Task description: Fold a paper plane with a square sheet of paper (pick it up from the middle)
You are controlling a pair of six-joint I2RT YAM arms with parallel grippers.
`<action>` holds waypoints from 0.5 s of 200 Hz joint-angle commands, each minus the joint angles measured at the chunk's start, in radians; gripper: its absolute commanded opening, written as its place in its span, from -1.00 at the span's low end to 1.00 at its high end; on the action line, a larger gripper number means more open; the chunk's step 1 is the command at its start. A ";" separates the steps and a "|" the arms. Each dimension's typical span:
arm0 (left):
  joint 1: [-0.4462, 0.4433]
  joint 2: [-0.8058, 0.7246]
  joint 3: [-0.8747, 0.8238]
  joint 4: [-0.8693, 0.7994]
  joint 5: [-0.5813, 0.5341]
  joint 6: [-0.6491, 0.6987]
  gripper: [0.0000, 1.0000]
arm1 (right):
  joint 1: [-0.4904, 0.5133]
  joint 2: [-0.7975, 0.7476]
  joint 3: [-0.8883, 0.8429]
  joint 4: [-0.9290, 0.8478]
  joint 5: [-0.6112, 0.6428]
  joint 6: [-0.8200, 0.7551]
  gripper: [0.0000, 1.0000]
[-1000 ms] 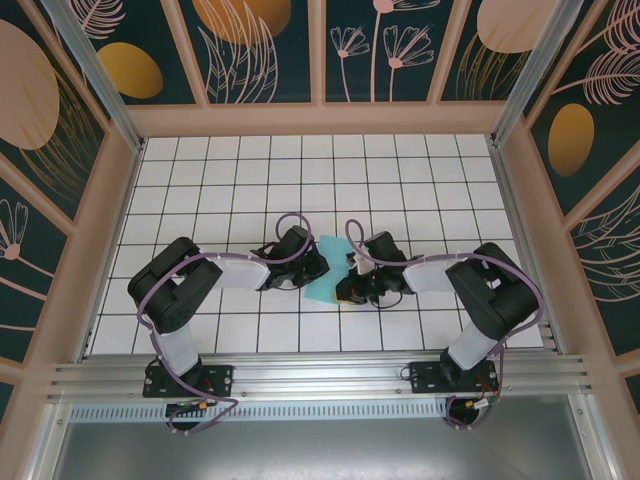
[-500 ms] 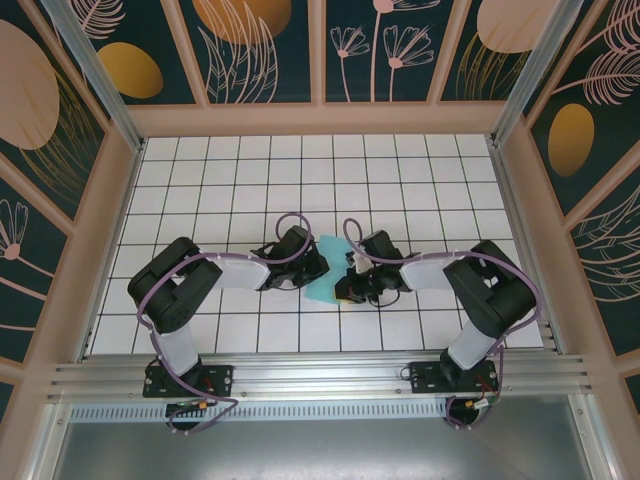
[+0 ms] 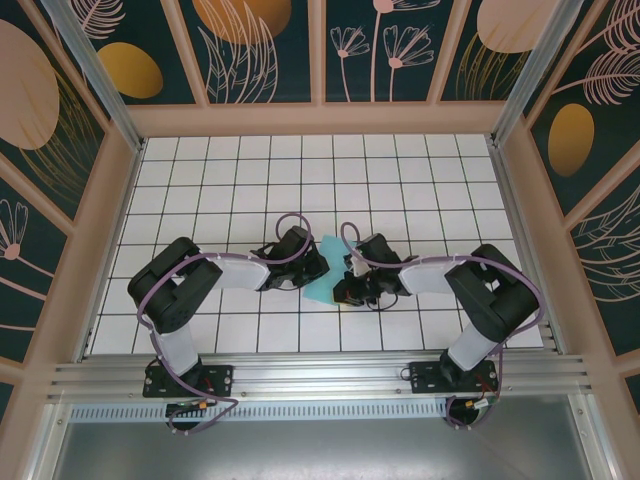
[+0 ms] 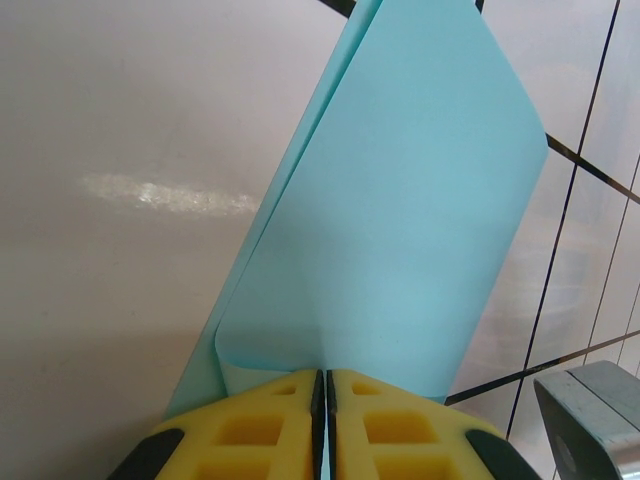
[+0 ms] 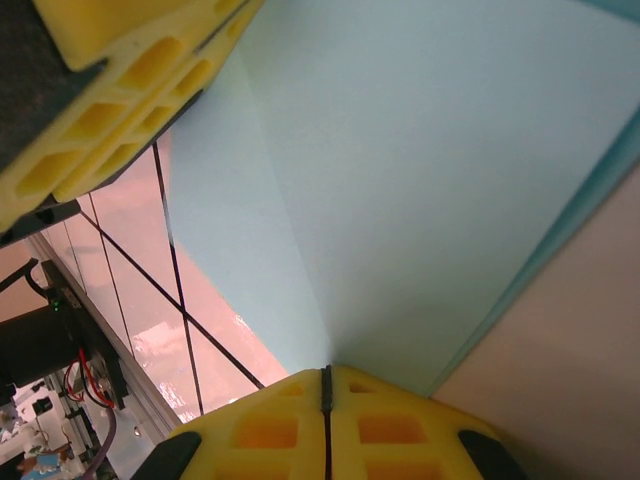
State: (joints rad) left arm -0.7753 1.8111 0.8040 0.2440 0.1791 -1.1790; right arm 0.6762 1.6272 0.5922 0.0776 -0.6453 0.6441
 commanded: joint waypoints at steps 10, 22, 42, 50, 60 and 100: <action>-0.002 0.028 -0.036 -0.084 -0.023 0.013 -0.71 | 0.016 -0.013 -0.078 -0.073 -0.012 0.044 -0.82; -0.003 0.028 -0.037 -0.083 -0.023 0.013 -0.70 | 0.016 -0.014 -0.092 -0.062 -0.022 0.051 -0.82; -0.002 0.031 -0.038 -0.083 -0.020 0.014 -0.70 | 0.016 -0.030 -0.112 -0.043 -0.039 0.074 -0.82; -0.002 0.029 -0.040 -0.083 -0.020 0.015 -0.71 | 0.015 -0.042 -0.115 -0.041 -0.048 0.074 -0.82; -0.003 0.028 -0.042 -0.080 -0.020 0.014 -0.70 | 0.015 -0.060 -0.111 -0.049 -0.048 0.072 -0.82; -0.003 0.031 -0.039 -0.074 -0.010 0.021 -0.71 | 0.011 -0.127 -0.024 -0.060 -0.031 0.062 -0.80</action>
State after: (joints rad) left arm -0.7780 1.8111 0.8001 0.2508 0.1841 -1.1786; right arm 0.6807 1.5490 0.5179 0.0772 -0.6678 0.6922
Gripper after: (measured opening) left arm 0.146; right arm 0.097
